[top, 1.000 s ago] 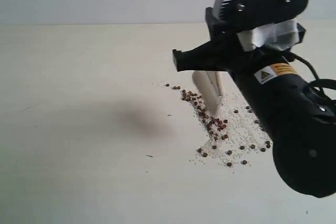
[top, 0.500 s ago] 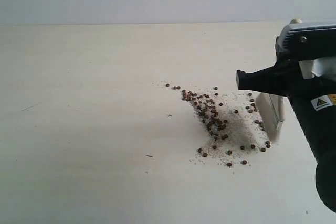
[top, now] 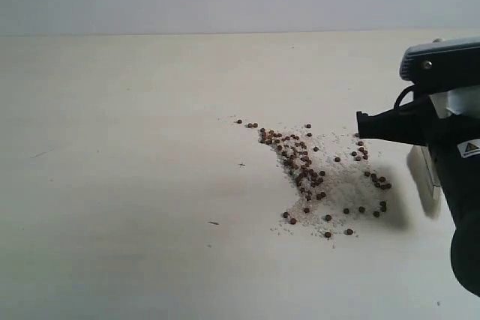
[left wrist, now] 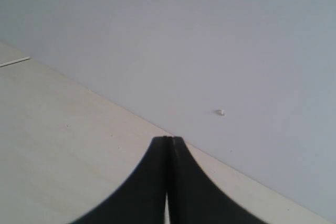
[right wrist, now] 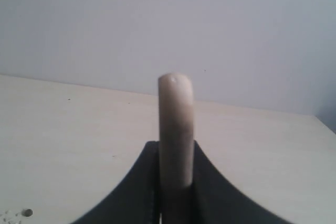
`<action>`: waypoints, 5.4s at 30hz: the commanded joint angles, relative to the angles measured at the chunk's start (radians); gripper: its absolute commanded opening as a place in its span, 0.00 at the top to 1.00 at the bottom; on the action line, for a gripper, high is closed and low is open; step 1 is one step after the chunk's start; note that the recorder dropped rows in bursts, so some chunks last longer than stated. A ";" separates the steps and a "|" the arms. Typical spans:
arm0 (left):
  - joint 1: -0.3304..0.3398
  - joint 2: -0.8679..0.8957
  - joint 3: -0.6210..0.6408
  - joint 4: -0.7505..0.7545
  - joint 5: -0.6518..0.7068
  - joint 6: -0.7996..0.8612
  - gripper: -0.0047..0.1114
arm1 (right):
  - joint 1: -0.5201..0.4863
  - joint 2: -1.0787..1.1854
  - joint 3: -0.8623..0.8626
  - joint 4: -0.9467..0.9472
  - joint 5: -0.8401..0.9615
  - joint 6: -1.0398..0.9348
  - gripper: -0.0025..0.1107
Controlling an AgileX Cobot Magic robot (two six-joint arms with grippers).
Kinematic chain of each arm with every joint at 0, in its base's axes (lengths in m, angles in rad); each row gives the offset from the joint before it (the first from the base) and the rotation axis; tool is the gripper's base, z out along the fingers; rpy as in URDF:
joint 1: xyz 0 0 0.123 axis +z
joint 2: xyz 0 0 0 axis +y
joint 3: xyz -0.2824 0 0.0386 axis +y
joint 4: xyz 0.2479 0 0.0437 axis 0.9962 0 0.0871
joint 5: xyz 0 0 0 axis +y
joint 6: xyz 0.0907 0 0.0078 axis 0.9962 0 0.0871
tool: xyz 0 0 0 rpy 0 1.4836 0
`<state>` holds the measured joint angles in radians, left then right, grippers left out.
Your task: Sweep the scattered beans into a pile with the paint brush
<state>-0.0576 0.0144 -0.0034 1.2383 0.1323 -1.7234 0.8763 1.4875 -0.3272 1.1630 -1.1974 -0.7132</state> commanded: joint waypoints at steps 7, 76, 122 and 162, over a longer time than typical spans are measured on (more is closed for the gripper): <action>0.001 -0.007 0.003 0.008 0.002 0.001 0.96 | -0.006 0.102 0.002 0.005 -0.024 0.187 0.98; 0.001 -0.007 0.003 0.008 0.002 0.001 0.96 | -0.435 0.244 -0.094 -0.524 -0.024 0.298 0.98; 0.001 -0.007 0.003 0.008 0.002 0.001 0.96 | -0.435 -0.075 -0.106 -0.881 0.346 0.891 0.98; 0.001 -0.007 0.003 0.008 0.002 0.001 0.96 | -0.435 0.002 0.128 -1.112 0.209 0.950 0.98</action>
<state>-0.0576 0.0144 -0.0034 1.2383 0.1323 -1.7234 0.4464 1.4861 -0.2015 0.0575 -0.9497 0.2474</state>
